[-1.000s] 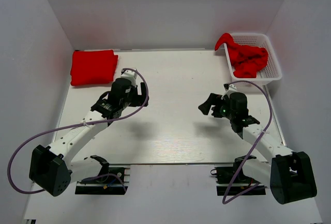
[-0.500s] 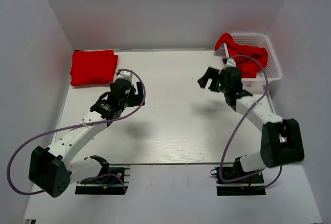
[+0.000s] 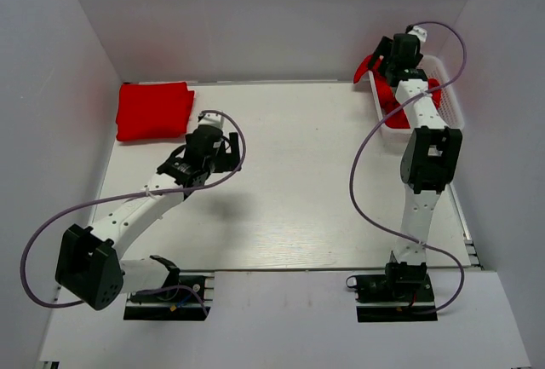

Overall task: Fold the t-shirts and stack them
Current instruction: Grab crumpled tshirt from bin with the right arm, then move the tshirt to the center of the board

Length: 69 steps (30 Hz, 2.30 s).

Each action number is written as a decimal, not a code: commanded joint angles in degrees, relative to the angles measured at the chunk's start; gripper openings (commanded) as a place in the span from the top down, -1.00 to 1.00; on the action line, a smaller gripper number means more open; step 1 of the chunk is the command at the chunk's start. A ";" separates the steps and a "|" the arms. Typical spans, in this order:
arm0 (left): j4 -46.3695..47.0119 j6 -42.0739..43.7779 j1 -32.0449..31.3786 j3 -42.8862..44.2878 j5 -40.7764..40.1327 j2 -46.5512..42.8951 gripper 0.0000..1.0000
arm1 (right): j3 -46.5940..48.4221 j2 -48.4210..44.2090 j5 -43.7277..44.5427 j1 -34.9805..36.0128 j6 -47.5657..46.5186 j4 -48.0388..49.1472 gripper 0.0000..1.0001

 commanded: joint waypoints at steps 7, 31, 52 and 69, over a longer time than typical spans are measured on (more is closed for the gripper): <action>4.73 4.14 0.66 5.11 3.85 6.83 -1.00 | 19.54 21.34 4.01 -8.15 -1.33 2.96 -0.80; 1.12 3.09 0.66 10.49 3.76 13.18 -1.00 | 10.42 18.32 -9.96 -13.07 0.79 14.09 1.00; 3.85 -0.86 0.66 0.12 4.82 -5.71 -1.00 | 9.61 -15.37 -35.51 -14.40 -1.85 17.28 1.00; -5.46 -7.46 0.66 -0.50 1.75 -14.24 -1.00 | -1.94 -27.07 -56.19 0.78 -1.83 18.61 1.00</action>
